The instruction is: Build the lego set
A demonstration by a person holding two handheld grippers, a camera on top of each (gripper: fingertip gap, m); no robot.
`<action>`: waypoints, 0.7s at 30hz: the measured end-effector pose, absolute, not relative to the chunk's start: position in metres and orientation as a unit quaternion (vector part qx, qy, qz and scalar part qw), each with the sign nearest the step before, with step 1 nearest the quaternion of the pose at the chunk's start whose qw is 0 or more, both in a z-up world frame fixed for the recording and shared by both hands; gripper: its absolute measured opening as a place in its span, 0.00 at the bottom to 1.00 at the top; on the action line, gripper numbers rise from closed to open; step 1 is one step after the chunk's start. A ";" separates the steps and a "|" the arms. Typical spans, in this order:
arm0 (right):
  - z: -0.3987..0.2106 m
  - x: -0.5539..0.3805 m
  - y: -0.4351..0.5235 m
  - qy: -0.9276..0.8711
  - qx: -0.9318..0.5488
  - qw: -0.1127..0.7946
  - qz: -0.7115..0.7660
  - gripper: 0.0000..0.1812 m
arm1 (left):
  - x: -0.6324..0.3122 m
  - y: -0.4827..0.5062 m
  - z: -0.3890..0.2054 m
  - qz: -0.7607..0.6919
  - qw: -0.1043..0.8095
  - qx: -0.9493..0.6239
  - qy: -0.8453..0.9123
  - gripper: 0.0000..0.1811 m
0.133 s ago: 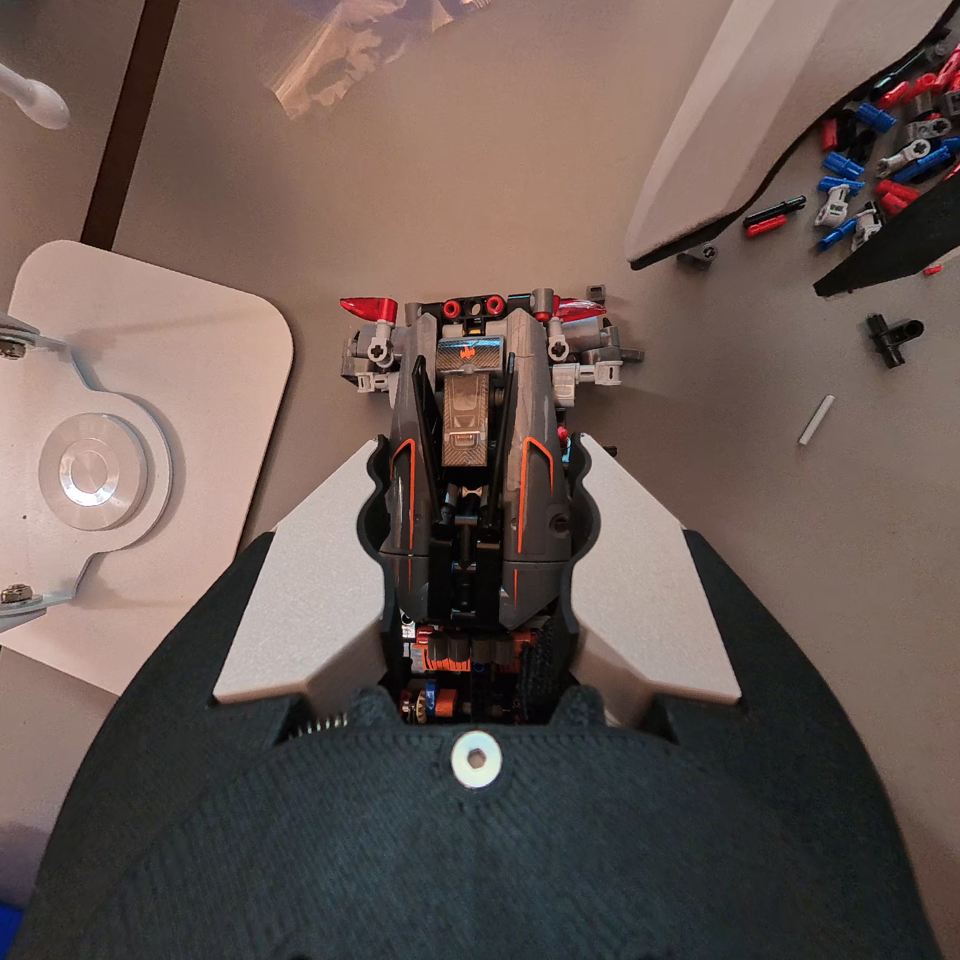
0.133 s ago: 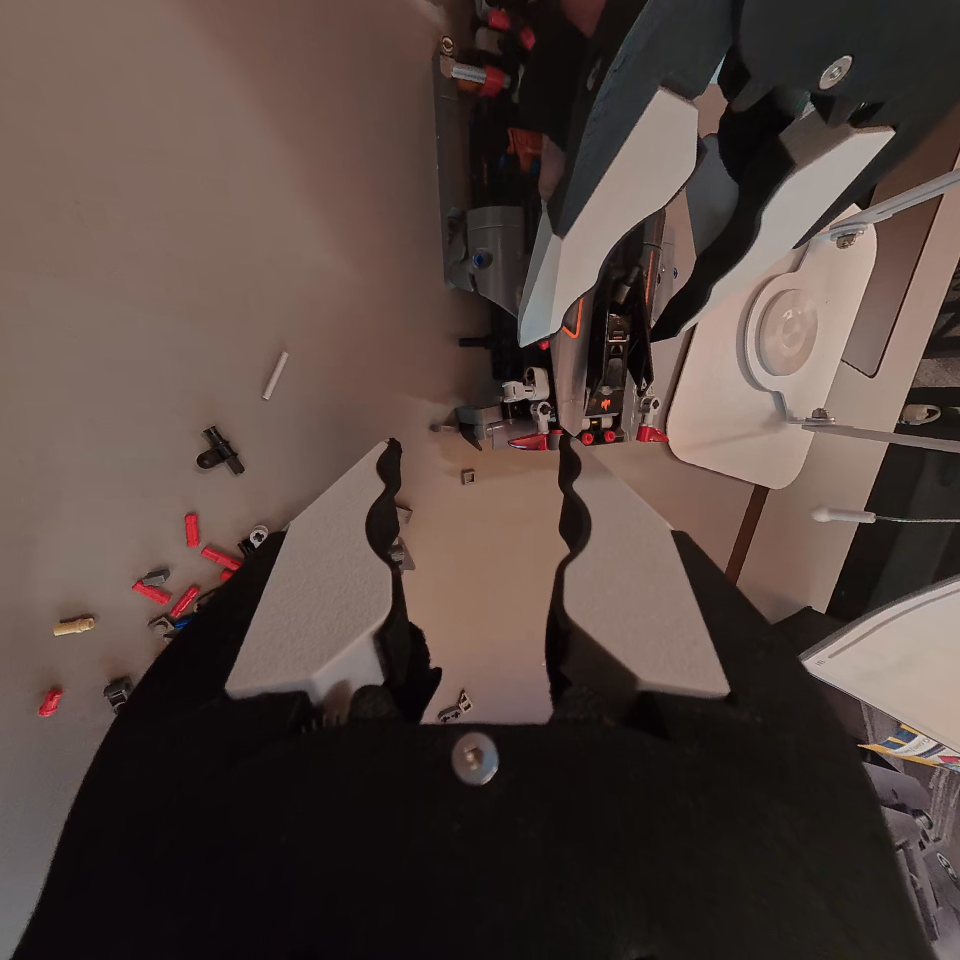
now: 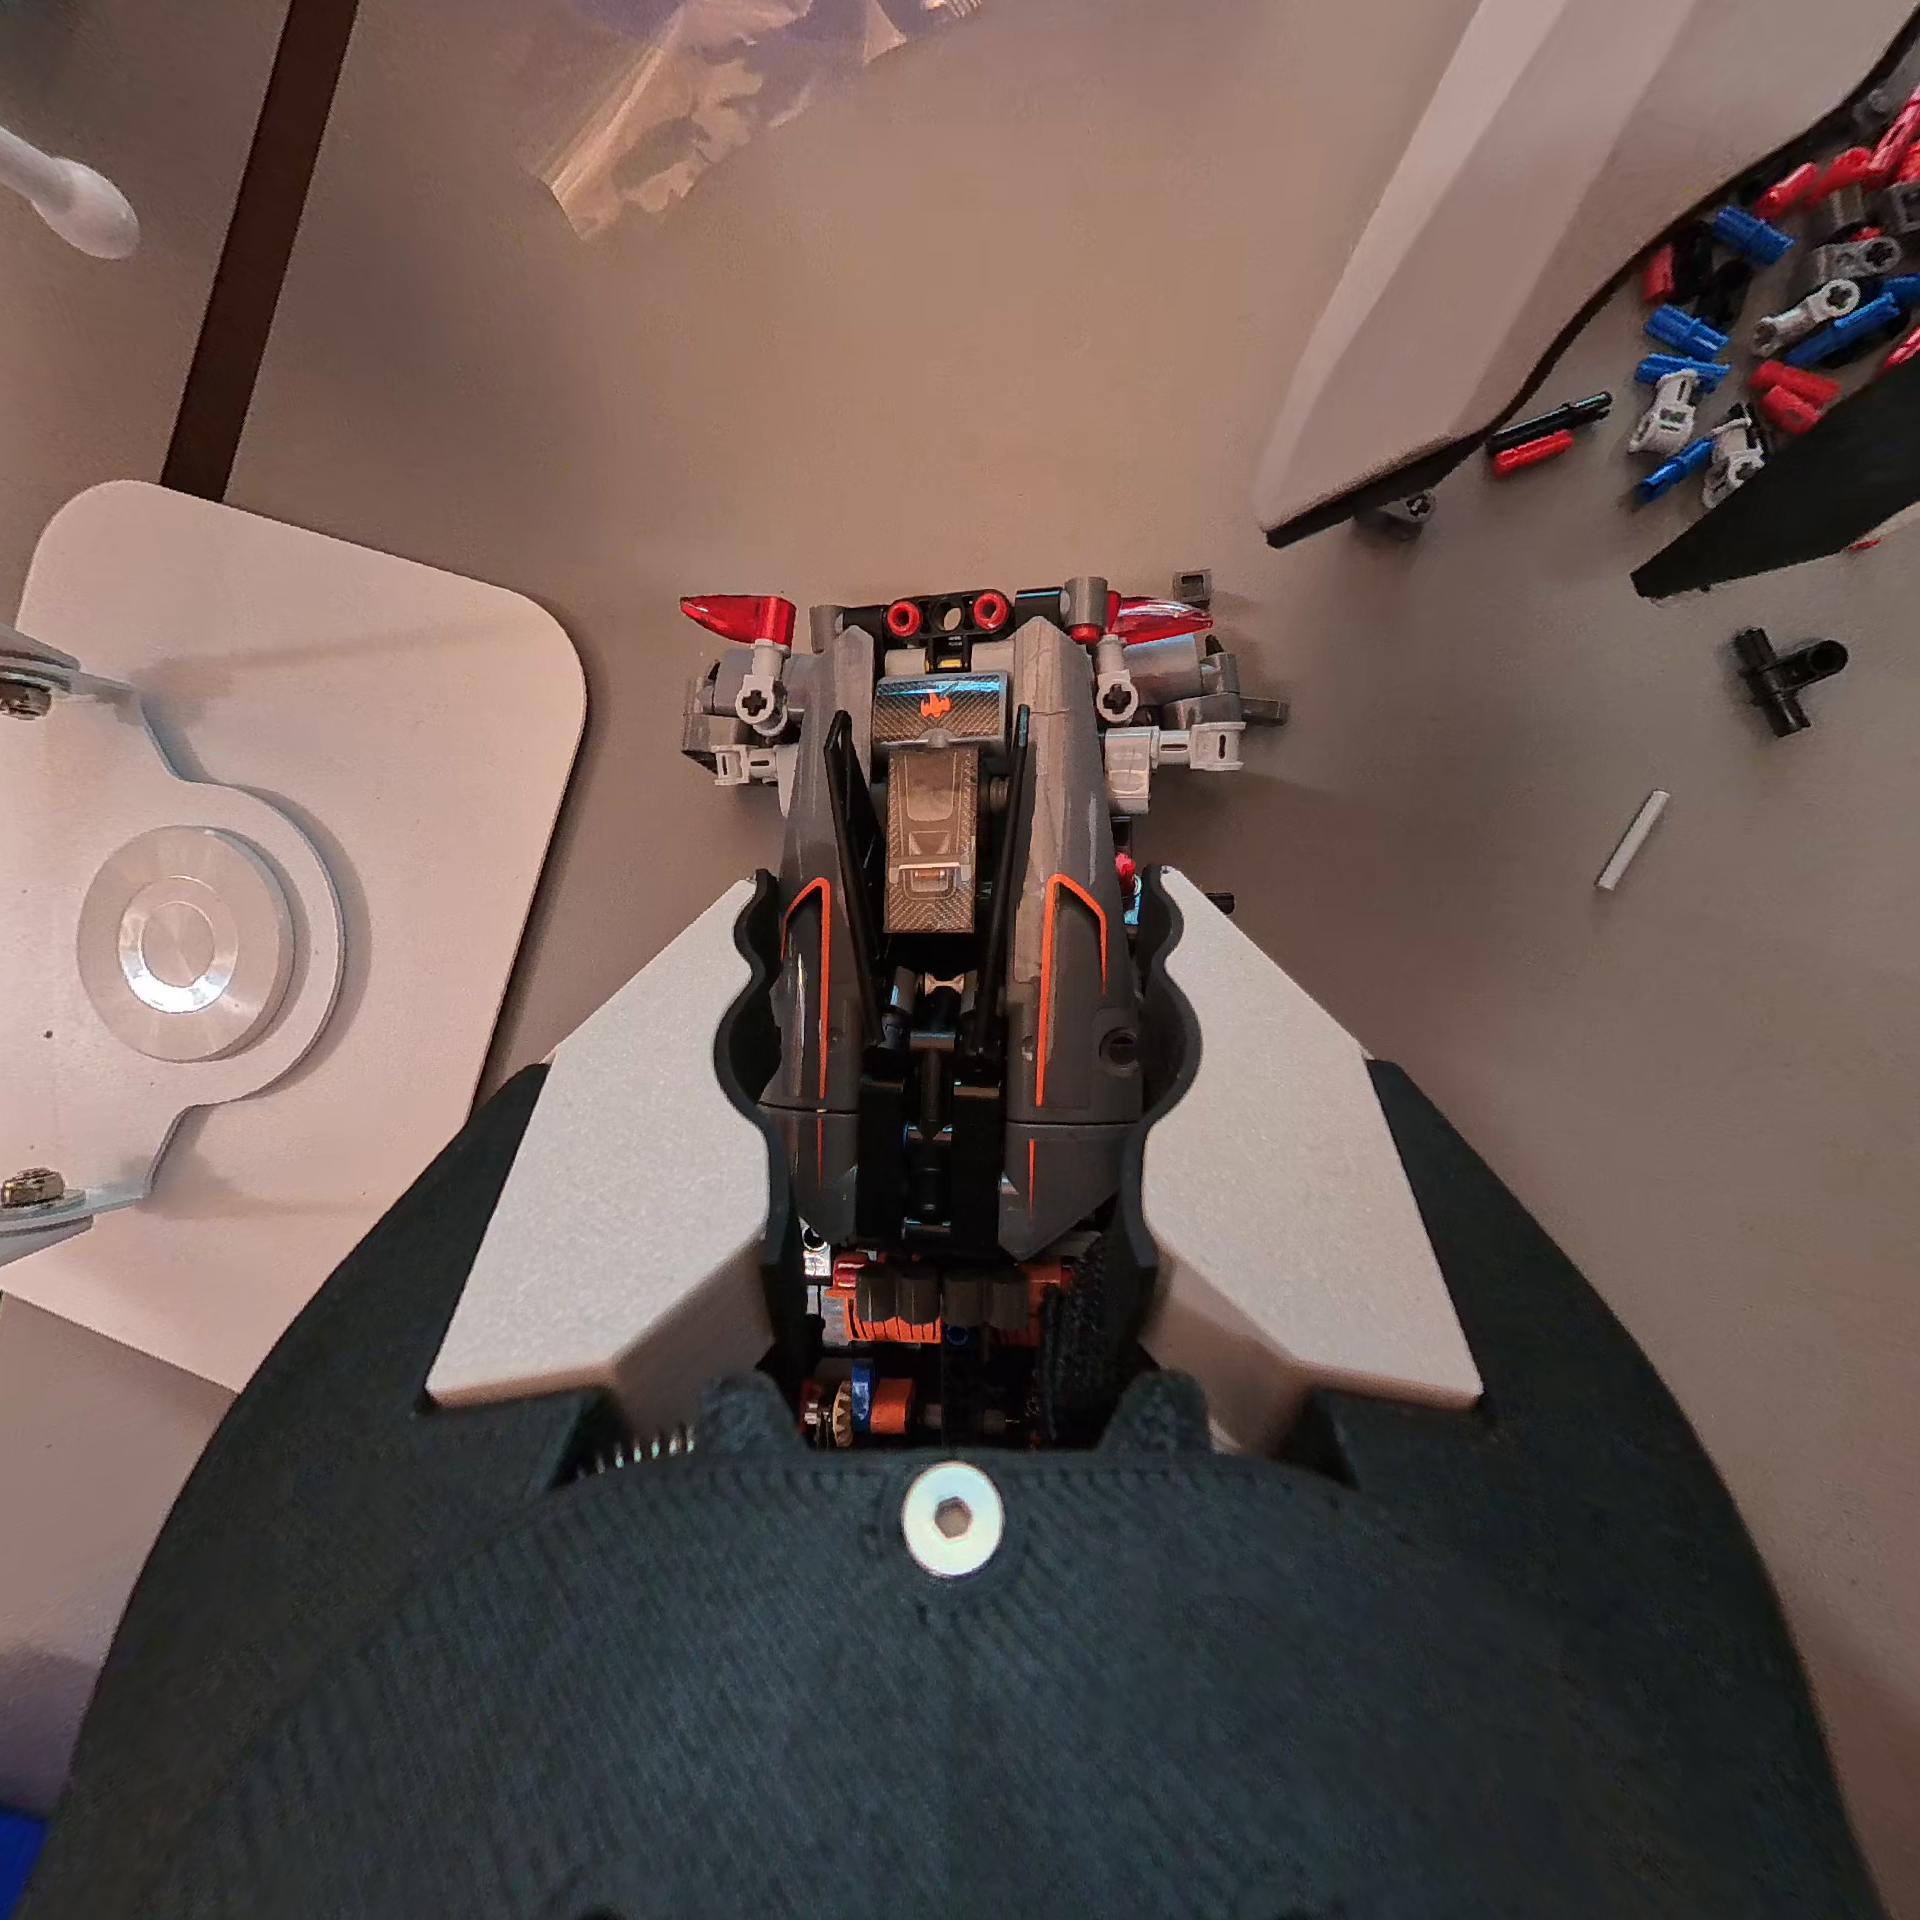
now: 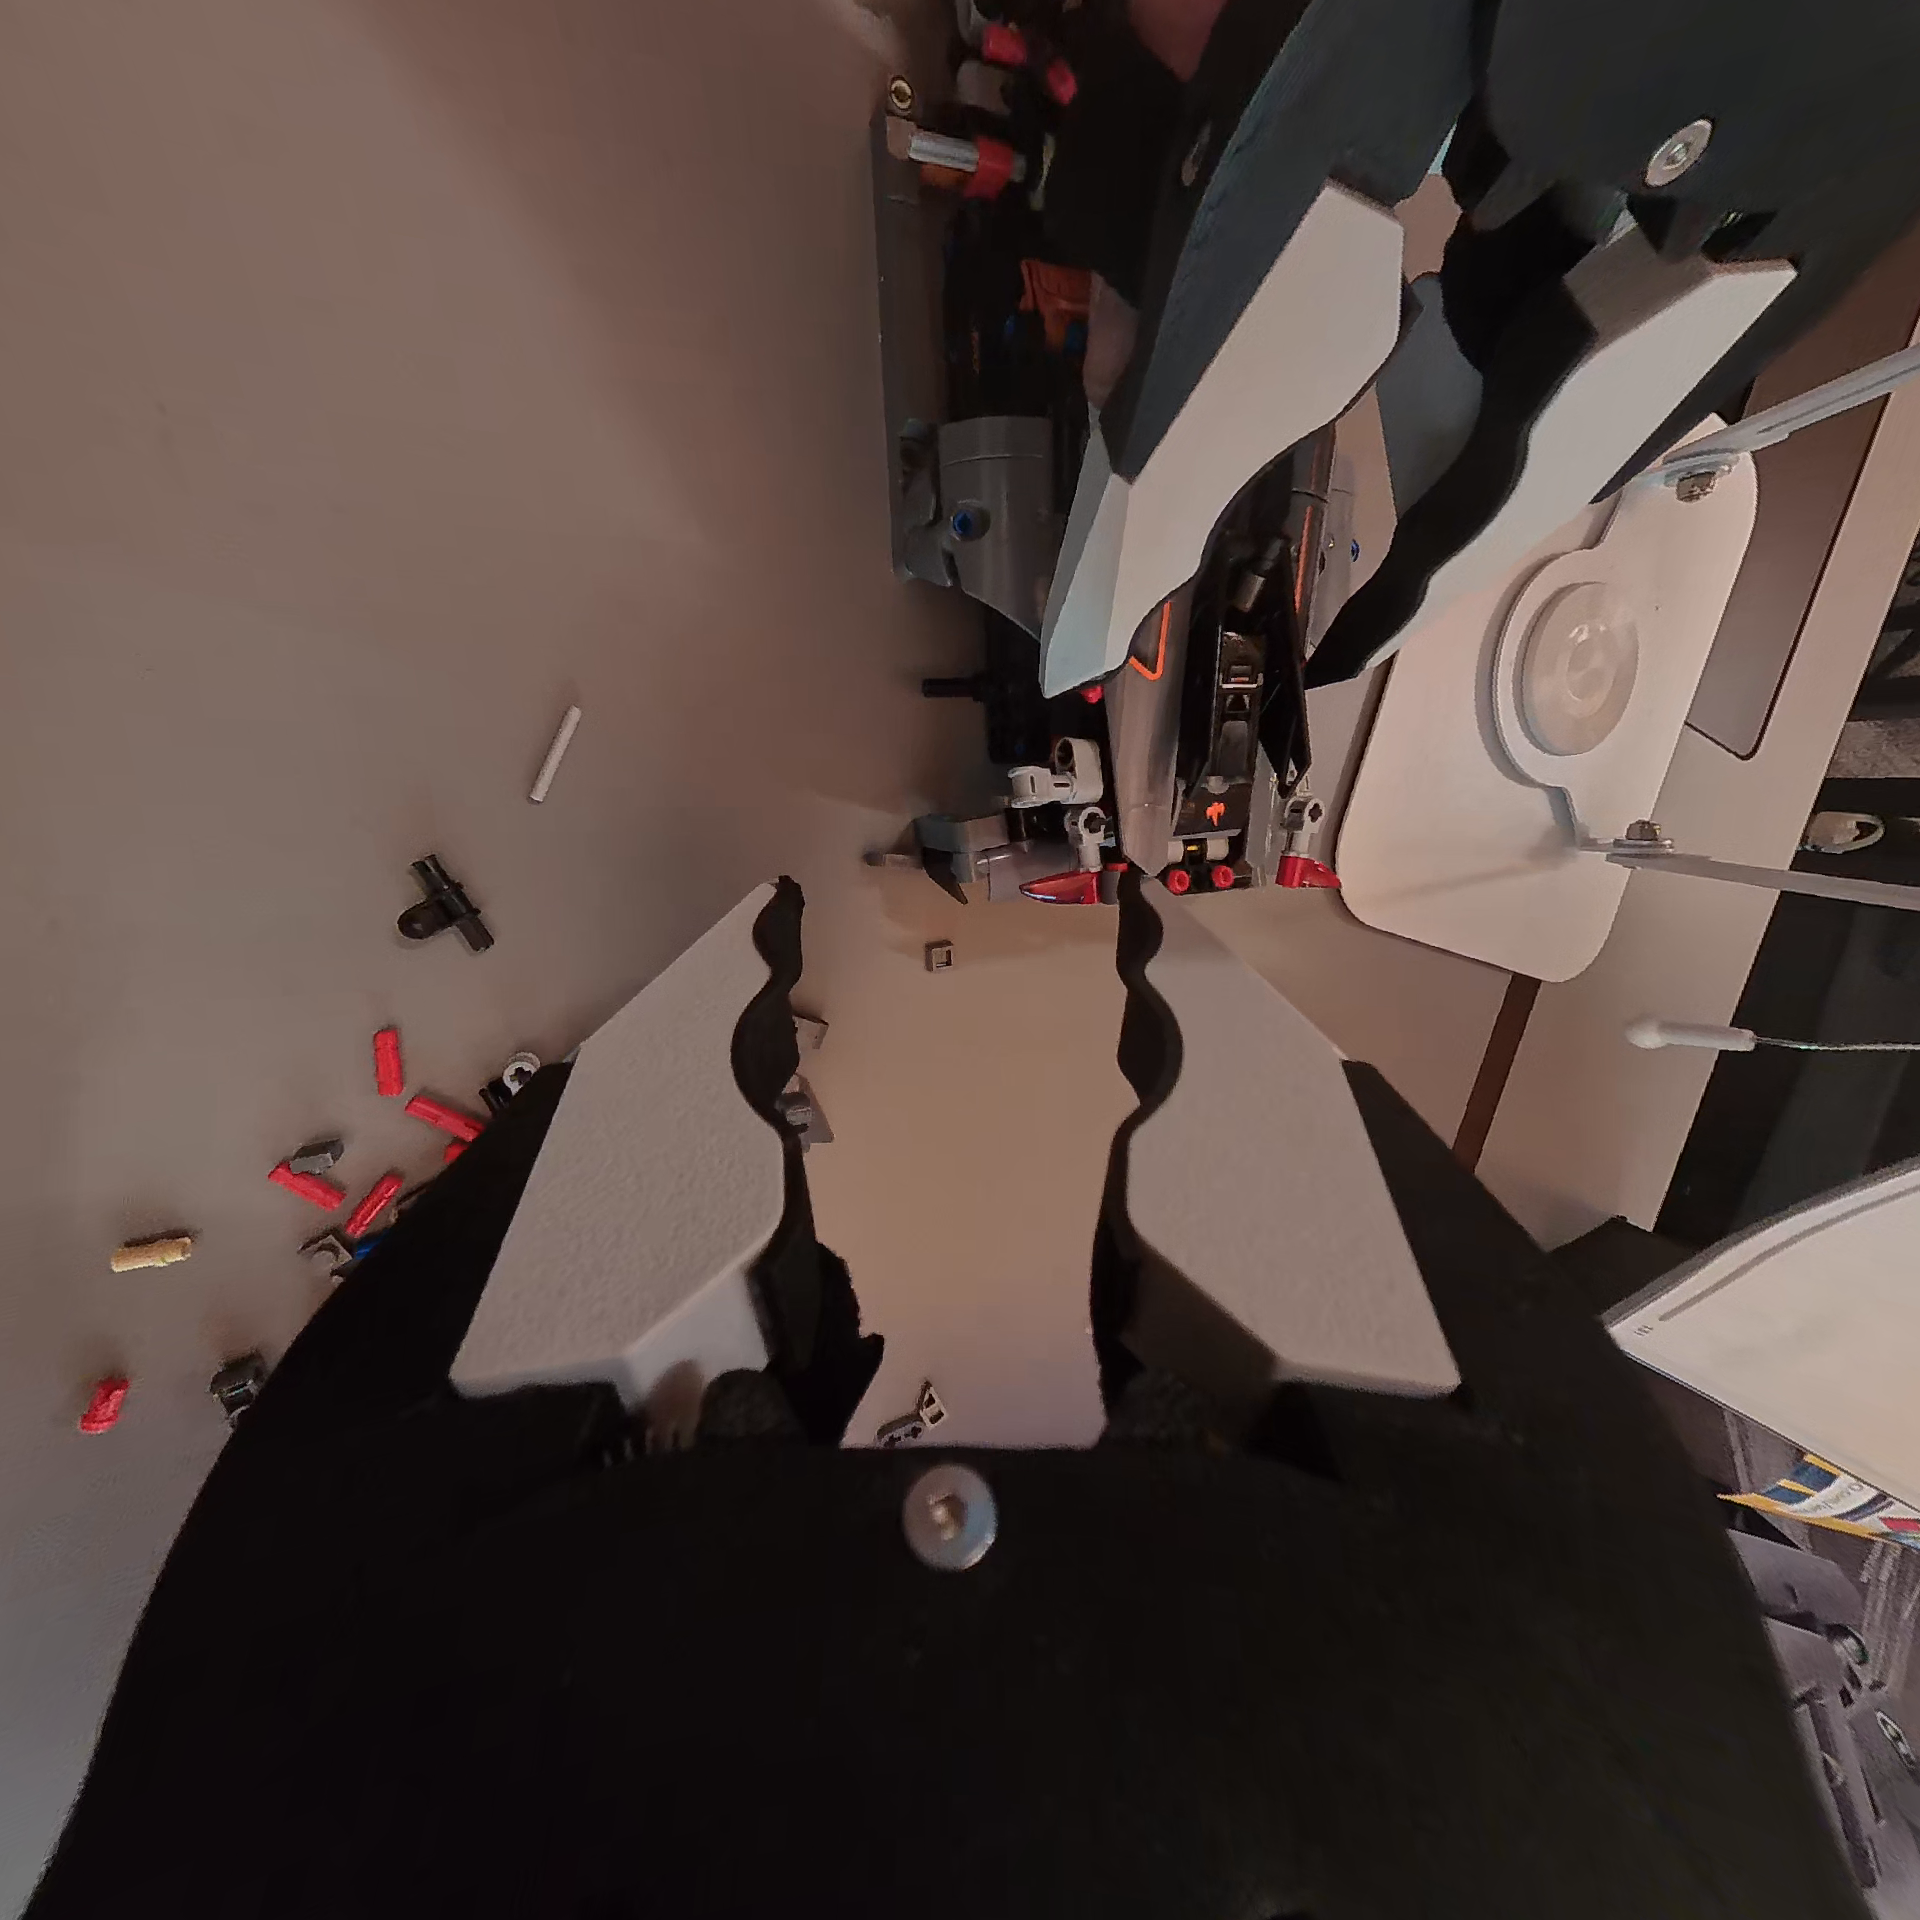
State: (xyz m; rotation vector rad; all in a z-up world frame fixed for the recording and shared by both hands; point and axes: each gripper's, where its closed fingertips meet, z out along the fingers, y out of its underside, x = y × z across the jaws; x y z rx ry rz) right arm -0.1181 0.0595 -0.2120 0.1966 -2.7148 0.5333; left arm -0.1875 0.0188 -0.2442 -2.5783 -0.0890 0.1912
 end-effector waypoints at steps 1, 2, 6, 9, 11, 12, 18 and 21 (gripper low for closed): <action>-0.212 -0.118 0.059 -0.962 0.070 0.183 0.189 0.33 | -0.187 0.019 -0.244 0.071 0.274 -0.959 -0.033 0.37; -0.212 -0.117 0.059 -0.962 0.071 0.182 0.189 0.33 | -0.188 0.019 -0.244 0.071 0.274 -0.959 -0.033 0.37; -0.213 -0.116 0.058 -0.962 0.073 0.182 0.189 0.33 | -0.188 0.019 -0.244 0.071 0.273 -0.959 -0.033 0.37; -0.213 -0.114 0.056 -0.962 0.077 0.183 0.188 0.32 | -0.188 0.019 -0.244 0.071 0.274 -0.958 -0.033 0.37; -0.213 -0.113 0.054 -0.962 0.082 0.184 0.183 0.32 | -0.188 0.019 -0.244 0.071 0.273 -0.959 -0.033 0.37; -0.213 -0.114 0.053 -0.962 0.086 0.186 0.178 0.32 | -0.188 0.019 -0.244 0.071 0.272 -0.959 -0.033 0.37; -0.183 -0.116 0.032 -0.964 0.116 0.196 0.140 0.31 | -0.188 0.018 -0.245 0.071 0.263 -0.962 -0.027 0.37; -0.153 -0.121 0.014 -0.960 0.135 0.221 0.104 0.31 | -0.188 0.018 -0.245 0.072 0.261 -0.962 -0.023 0.37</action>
